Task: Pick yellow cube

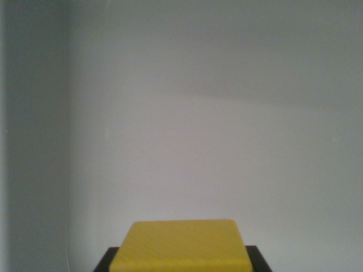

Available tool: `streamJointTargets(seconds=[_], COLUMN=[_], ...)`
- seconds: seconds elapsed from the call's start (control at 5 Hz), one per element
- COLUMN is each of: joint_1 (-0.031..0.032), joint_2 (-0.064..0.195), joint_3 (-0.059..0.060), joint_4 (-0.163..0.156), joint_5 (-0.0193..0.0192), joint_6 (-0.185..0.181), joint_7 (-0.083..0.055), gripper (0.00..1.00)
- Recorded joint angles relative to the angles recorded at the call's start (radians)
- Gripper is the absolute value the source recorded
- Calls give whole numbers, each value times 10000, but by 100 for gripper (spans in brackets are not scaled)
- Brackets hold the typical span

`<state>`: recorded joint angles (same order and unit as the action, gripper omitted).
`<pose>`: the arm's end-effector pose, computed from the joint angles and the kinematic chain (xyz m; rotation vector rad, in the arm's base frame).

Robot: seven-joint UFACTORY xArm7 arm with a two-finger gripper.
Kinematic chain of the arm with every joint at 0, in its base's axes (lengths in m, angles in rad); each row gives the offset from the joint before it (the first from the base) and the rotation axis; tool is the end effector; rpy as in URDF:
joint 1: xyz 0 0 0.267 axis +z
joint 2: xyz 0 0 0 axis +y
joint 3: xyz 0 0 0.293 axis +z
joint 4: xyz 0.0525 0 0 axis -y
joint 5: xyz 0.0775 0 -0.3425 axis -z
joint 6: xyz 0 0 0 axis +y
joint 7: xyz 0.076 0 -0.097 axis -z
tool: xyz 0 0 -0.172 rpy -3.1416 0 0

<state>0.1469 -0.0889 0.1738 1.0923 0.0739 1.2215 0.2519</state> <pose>0.4105 0.1531 0.2330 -3.1001 -0.0637 0.0850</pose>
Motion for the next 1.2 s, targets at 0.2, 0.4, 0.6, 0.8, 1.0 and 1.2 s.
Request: streamJointTargets(seconds=[0.2, 0.4, 0.6, 0.8, 1.0, 1.2], joint_1=[-8, -8, -15, -15, -22, -22], joint_2=[-165, -165, -324, -324, -477, -477], joint_3=[-10, -10, -19, -19, -28, -28], joint_4=[287, 287, 564, 564, 829, 829], joint_5=[18, 18, 36, 36, 52, 52], joint_6=[450, 450, 884, 884, 1301, 1301], joint_7=[-1, -1, -2, -2, -4, -4], gripper=[100, 100, 100, 100, 100, 100])
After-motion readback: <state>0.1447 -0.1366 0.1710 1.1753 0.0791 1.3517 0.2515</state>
